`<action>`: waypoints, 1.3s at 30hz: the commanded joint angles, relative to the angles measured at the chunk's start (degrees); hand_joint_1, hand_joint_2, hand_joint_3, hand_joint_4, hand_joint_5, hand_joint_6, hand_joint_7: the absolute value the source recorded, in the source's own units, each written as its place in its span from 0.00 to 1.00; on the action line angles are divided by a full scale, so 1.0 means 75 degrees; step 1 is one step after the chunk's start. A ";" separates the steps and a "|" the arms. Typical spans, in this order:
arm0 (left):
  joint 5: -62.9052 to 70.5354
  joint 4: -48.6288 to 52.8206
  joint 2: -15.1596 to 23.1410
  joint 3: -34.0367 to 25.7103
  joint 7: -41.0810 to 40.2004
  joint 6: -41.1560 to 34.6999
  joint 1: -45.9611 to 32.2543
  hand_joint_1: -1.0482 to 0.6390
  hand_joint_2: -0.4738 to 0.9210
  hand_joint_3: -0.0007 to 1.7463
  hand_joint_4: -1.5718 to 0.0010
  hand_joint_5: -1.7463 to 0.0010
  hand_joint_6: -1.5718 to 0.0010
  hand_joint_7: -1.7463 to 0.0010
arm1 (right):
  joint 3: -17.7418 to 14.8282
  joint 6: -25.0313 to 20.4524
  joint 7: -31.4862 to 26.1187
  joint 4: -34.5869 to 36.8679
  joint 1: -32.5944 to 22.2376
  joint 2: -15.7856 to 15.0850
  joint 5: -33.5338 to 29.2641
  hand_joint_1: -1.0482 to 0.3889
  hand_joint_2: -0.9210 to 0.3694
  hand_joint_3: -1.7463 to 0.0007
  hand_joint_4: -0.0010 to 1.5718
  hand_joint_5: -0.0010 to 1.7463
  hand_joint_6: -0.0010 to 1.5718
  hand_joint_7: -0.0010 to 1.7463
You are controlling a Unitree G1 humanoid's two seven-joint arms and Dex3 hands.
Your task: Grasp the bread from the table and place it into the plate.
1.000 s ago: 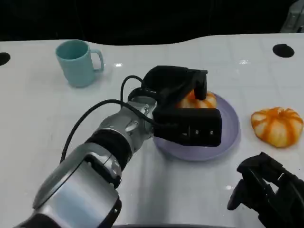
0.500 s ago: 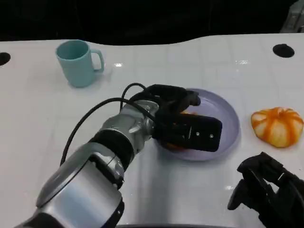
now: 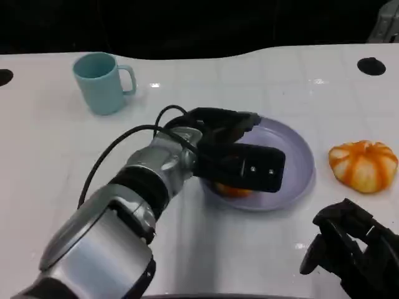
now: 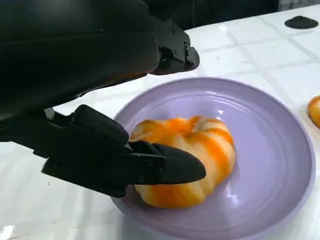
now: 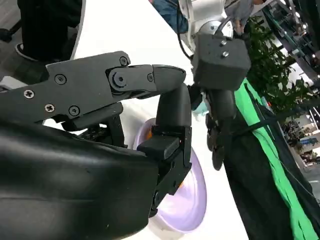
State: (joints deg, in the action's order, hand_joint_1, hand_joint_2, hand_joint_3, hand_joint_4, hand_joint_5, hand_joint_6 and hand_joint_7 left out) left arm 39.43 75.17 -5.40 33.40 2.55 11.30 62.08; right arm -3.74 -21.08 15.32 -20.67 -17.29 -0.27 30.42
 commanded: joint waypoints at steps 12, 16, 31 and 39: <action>-0.1827 -0.0680 0.0941 -0.1630 0.0793 0.1690 -0.0517 0.14 1.00 0.27 0.96 0.94 0.92 0.99 | -0.0074 0.0125 0.0046 0.0109 0.0104 -0.0113 -0.0018 0.38 0.00 0.86 0.37 0.99 0.32 0.83; -0.2979 -0.0982 0.1040 -0.2510 0.1646 0.2157 -0.1038 0.15 1.00 0.25 0.89 0.89 0.87 0.96 | -0.0074 0.0092 0.0020 0.0097 0.0106 -0.0124 -0.0010 0.38 0.00 0.86 0.37 0.99 0.32 0.83; -0.7047 -0.3760 0.0427 -0.4943 0.3917 0.0349 -0.3277 0.23 1.00 0.19 0.76 0.43 0.60 0.88 | -0.0103 0.0051 -0.0007 0.0115 0.0172 -0.0164 0.0012 0.38 0.00 0.86 0.38 0.98 0.32 0.82; -0.8307 -0.7007 0.0029 -0.5231 0.3430 -0.2061 -0.5247 0.28 1.00 0.29 0.69 0.08 0.68 0.29 | -0.0115 -0.0007 -0.0060 0.0131 0.0234 -0.0146 0.0039 0.38 0.00 0.86 0.37 0.98 0.32 0.82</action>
State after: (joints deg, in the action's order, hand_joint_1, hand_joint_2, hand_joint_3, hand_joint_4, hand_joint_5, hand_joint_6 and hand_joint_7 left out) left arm -20.79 29.33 -5.36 -5.35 29.25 -0.43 26.96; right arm -3.94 -21.24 14.94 -19.88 -15.73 -0.76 30.53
